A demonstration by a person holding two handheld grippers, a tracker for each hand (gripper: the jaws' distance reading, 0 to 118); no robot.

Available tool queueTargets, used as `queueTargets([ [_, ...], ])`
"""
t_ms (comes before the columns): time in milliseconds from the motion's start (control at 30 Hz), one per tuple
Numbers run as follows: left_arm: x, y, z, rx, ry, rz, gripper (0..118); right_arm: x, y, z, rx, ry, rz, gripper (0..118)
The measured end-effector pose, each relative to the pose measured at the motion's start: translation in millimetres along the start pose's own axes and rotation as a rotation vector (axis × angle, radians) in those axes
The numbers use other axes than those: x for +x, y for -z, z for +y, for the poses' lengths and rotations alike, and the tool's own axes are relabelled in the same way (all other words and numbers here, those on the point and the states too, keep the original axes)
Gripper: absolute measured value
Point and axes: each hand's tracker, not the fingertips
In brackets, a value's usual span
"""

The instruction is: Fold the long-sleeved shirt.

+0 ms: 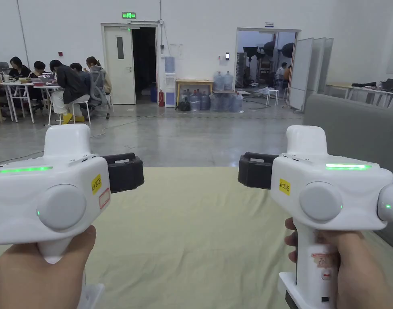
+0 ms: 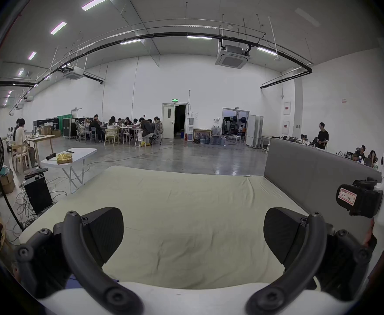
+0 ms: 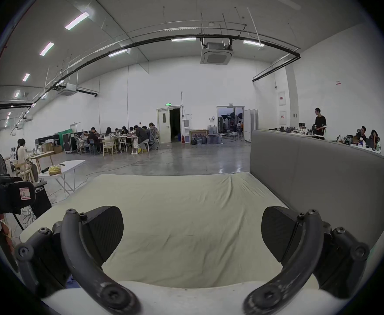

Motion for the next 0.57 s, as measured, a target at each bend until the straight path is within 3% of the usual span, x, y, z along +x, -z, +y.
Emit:
queueTargets([
  [567, 3.5, 2.6, -2.1, -0.008, 0.006, -0.009, 118, -2.9, 0.1, -6.8, -0.006, -0.027, -0.034, 118],
])
